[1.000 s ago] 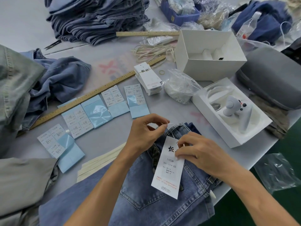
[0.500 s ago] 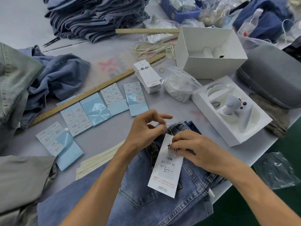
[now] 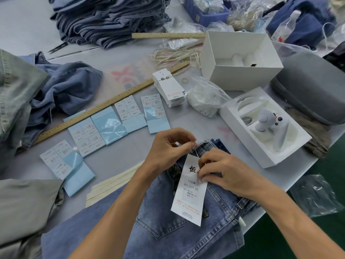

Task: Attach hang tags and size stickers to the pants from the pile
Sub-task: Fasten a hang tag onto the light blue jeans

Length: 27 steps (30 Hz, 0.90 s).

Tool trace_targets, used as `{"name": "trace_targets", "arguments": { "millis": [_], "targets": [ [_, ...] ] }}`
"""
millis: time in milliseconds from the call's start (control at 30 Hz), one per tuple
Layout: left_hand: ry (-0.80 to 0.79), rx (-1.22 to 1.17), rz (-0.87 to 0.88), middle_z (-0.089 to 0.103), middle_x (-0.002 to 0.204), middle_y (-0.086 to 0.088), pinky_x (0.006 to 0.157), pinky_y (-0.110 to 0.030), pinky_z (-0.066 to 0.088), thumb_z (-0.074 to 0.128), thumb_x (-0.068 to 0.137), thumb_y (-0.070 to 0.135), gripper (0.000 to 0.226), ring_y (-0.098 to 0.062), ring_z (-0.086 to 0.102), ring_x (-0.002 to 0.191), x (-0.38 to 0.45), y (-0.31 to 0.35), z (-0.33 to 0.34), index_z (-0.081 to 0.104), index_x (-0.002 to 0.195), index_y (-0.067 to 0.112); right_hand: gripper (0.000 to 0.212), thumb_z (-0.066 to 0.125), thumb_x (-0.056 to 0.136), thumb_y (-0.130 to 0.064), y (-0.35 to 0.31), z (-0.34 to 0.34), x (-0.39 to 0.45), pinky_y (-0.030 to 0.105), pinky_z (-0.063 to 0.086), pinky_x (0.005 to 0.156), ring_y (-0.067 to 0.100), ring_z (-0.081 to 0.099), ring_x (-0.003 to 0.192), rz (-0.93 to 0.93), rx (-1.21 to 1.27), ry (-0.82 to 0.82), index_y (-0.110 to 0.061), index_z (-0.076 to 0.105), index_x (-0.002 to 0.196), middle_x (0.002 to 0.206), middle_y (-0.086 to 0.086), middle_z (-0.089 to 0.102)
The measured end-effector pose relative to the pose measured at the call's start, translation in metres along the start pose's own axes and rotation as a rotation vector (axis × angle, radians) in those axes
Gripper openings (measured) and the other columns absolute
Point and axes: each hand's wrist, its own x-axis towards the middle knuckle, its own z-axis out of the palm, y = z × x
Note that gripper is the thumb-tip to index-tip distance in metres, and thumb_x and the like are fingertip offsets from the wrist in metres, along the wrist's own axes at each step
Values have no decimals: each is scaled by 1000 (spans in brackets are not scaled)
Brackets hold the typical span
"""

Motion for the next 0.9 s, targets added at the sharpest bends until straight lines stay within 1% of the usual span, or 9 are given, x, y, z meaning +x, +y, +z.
{"name": "trace_targets", "arguments": {
  "millis": [100, 200, 300, 367, 467, 500, 633, 800, 900],
  "targets": [
    [-16, 16, 6, 76, 83, -4, 62, -31, 52, 80, 86, 8, 4, -14, 68, 74, 0, -1, 0, 78, 89, 11, 4, 74, 93, -24, 2, 5, -1, 33, 48, 86, 12, 54, 100, 7, 26, 32, -23, 75, 97, 108, -12, 61],
    [-51, 6, 21, 76, 86, -2, 63, -25, 52, 78, 88, 6, 4, -14, 68, 78, 0, -1, 0, 77, 90, 9, 6, 73, 93, -21, 0, 10, -2, 28, 48, 87, 13, 58, 102, 64, 175, 133, -23, 70, 98, 106, -16, 63],
    [-109, -20, 34, 78, 97, -3, 70, -24, 55, 73, 91, 2, 5, -20, 74, 91, -1, 1, 1, 73, 92, 7, 10, 72, 93, -17, -4, 11, -1, 19, 49, 73, 11, 65, 81, 191, 483, 274, -26, 69, 95, 93, -8, 71],
    [-131, -50, 39, 79, 100, -5, 70, -27, 57, 72, 92, 0, 4, -23, 75, 94, -1, 3, 0, 70, 93, 4, 14, 72, 93, -10, -8, 13, 1, 18, 52, 73, 11, 69, 78, 232, 629, 351, -23, 69, 94, 89, -2, 75],
    [-149, -108, 25, 78, 103, -11, 77, -48, 62, 71, 92, -2, 4, -29, 75, 97, -2, 4, -3, 68, 94, -1, 10, 71, 92, -3, -12, 20, 7, 27, 58, 74, 14, 72, 78, 246, 719, 466, -12, 69, 96, 87, 3, 76],
    [-151, -132, 12, 78, 103, -12, 79, -50, 62, 71, 91, -3, 4, -29, 75, 96, -3, 5, -4, 67, 94, -2, 10, 71, 92, -2, -13, 22, 8, 27, 58, 74, 15, 72, 79, 258, 747, 515, -11, 69, 96, 87, 4, 76],
    [-117, -135, -6, 78, 96, -15, 69, -29, 55, 71, 89, -2, 5, -21, 69, 74, -3, 8, -8, 71, 92, 2, 13, 74, 89, -3, -11, 24, 8, 27, 59, 76, 21, 74, 87, 291, 790, 657, -13, 74, 98, 91, 5, 77],
    [-75, -77, -46, 77, 93, -10, 72, -45, 58, 76, 89, 7, 7, -33, 73, 89, -6, 3, -13, 79, 90, 14, 18, 76, 88, -5, -10, 25, 8, 26, 59, 76, 18, 73, 86, 311, 770, 699, -21, 77, 96, 93, 2, 77],
    [-86, -48, -23, 74, 94, -9, 68, -36, 55, 74, 90, 8, 10, -29, 70, 89, -7, 3, -13, 80, 94, 14, 18, 72, 91, -4, -9, 25, 11, 34, 60, 77, 21, 72, 88, 318, 787, 673, -22, 75, 95, 96, 2, 76]
  ]
}}
